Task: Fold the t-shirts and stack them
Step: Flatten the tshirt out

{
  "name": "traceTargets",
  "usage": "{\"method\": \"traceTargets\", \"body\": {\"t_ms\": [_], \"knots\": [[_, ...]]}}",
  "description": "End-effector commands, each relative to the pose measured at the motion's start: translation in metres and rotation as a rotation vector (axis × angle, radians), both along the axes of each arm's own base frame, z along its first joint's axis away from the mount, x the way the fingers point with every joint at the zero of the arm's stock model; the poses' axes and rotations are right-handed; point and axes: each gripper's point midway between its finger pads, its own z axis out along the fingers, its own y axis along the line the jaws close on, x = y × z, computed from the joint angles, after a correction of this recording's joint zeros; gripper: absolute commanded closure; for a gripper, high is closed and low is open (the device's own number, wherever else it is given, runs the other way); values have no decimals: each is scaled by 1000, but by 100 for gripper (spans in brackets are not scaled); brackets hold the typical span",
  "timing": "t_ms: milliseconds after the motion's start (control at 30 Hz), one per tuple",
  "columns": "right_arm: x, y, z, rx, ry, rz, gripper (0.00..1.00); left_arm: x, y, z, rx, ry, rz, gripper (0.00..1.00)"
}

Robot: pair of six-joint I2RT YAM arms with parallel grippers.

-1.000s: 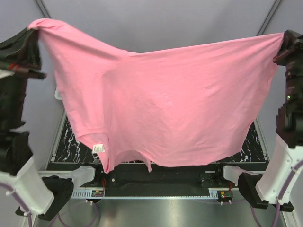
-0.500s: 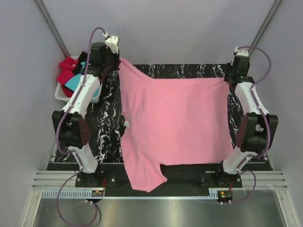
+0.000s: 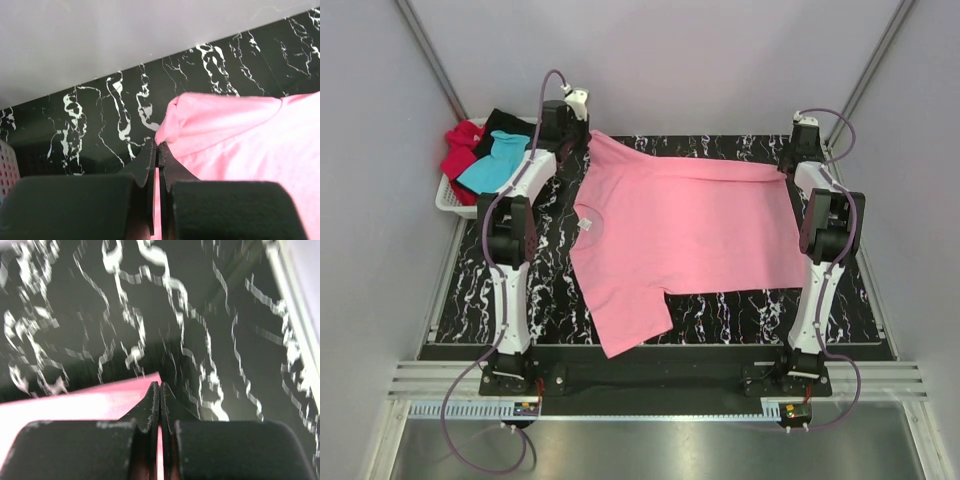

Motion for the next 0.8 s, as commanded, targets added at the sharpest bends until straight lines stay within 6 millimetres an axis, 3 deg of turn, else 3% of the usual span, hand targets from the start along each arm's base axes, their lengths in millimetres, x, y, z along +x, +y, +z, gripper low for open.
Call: {"method": "traceTargets", "body": {"t_ms": [0, 333, 667, 767], "knots": [[32, -8, 50, -24, -145, 3, 100, 29, 3, 63, -70, -197, -13, 100], [61, -13, 55, -19, -206, -18, 100, 43, -8, 62, -108, -260, -76, 100], [68, -5, 61, 37, -252, 2, 100, 24, -21, 53, -111, -201, -143, 100], [68, -4, 68, 49, -265, 9, 100, 16, -24, 60, -98, -204, -162, 100]]}}
